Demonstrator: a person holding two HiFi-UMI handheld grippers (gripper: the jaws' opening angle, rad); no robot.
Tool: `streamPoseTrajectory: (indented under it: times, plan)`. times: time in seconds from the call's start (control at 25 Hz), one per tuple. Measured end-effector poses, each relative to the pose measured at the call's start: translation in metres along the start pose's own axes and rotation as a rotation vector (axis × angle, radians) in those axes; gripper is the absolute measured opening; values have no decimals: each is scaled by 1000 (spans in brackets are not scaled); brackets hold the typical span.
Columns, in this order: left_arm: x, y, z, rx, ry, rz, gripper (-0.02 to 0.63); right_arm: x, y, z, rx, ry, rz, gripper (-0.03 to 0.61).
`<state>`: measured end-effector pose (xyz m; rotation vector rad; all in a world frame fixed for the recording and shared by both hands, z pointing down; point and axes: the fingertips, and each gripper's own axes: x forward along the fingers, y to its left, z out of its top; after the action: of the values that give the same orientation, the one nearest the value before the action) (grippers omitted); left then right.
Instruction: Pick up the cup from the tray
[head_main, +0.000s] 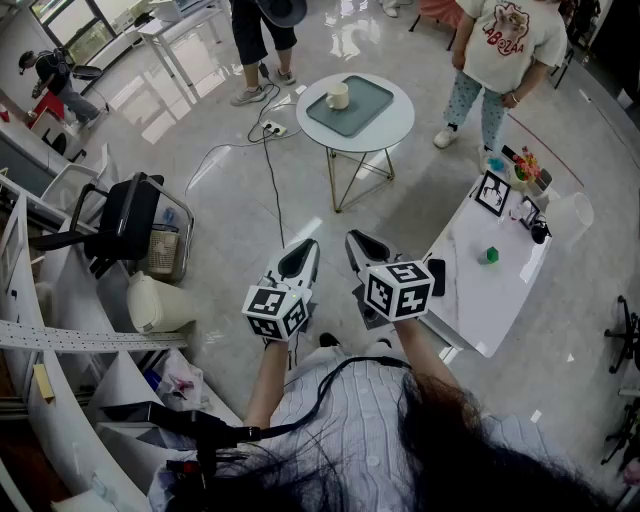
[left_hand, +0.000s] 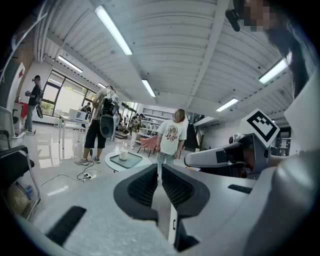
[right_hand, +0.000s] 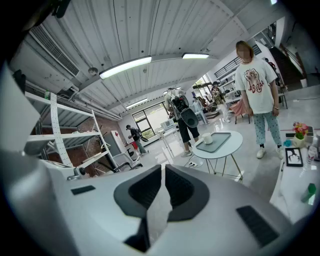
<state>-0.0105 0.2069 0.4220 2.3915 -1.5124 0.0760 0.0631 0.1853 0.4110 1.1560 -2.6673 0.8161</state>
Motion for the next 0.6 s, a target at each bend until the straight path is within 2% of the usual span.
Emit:
streamPoseTrajectory:
  times: [0.36,0.6]
  plan:
    - [-6,19,10,18,-30,-8,17,16,11,2,10,-49,6,46]
    - [-16,26,-4,0,-13,-31,17,16,14,-14,21,-41,-30,46]
